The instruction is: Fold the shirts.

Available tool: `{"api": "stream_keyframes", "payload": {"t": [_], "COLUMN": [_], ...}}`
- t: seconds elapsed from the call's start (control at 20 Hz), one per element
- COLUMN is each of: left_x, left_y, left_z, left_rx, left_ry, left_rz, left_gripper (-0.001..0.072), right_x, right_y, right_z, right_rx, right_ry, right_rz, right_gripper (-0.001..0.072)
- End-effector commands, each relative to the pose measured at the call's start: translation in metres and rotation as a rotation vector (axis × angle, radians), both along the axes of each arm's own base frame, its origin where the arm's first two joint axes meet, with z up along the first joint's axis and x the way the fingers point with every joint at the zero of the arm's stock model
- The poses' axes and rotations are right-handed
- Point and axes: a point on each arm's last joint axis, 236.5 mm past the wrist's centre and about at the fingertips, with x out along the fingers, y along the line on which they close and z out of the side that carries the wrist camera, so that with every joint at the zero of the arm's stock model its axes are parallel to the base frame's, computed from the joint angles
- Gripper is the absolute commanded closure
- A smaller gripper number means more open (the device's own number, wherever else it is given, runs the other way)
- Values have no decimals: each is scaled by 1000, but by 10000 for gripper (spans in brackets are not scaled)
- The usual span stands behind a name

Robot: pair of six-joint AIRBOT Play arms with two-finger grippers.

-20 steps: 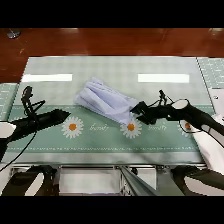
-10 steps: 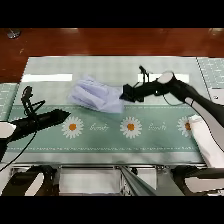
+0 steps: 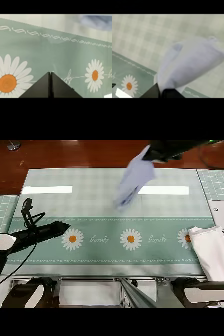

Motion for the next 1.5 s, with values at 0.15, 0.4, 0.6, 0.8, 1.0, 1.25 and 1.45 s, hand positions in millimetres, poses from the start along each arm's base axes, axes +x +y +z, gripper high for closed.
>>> {"api": "stream_keyframes", "payload": {"t": [0.15, 0.4, 0.6, 0.8, 1.0, 1.25, 1.45], "left_x": [0, 0, 1, 3, 3, 16, 55], "left_y": [0, 0, 1, 2, 2, 12, 33], "left_z": [0, 0, 0, 0, 1, 8, 68], "left_rx": [1, 1, 3, 4, 4, 72, 151], "left_ry": [1, 1, -5, -10, -10, -88, -226], "left_rz": [0, 0, 5, 11, 9, 6, 30], "left_gripper": [680, 680, 680, 680, 680, 681, 681], "right_x": [-60, -143, -254, -361, -422, -319, -149], "right_y": [-187, -291, -353, -365, -356, -398, -364], "right_z": [29, 13, -23, -62, -108, -77, 61], "right_rx": [-198, -256, -458, -503, -491, -316, 103], "right_ry": [135, 262, 434, 639, 799, 402, -274], "right_rz": [-396, -722, -991, -1287, -1519, -1471, -1110], "right_gripper": [695, 695, 695, 694, 345, 93, 685]}}
